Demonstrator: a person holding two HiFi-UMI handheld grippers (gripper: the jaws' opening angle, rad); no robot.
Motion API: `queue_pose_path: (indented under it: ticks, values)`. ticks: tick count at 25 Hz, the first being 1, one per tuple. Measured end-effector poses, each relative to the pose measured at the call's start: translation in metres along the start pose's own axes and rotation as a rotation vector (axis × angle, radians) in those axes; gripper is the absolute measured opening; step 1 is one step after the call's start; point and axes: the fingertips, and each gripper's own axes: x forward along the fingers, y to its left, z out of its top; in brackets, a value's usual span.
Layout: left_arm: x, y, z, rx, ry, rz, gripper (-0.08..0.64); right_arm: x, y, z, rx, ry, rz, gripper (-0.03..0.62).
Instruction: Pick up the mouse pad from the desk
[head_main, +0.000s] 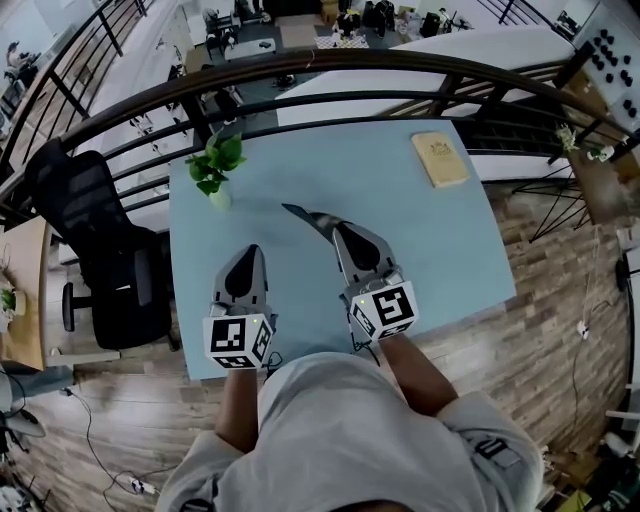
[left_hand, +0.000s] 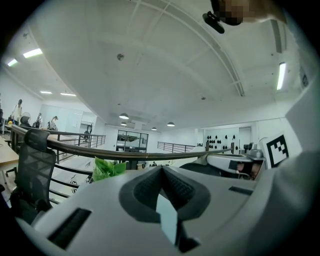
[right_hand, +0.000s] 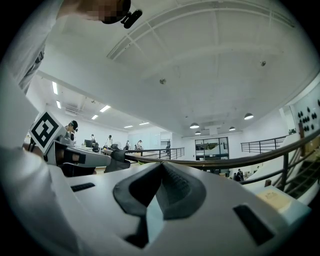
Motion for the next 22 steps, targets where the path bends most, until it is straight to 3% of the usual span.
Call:
queue_pose_path:
  ticks: [22]
  values:
    - [0.002,-0.018,-0.006,-0.003,0.004,-0.033,0.011,-0.009,0.003,-0.004,0.016,-0.004,-0.004,0.014]
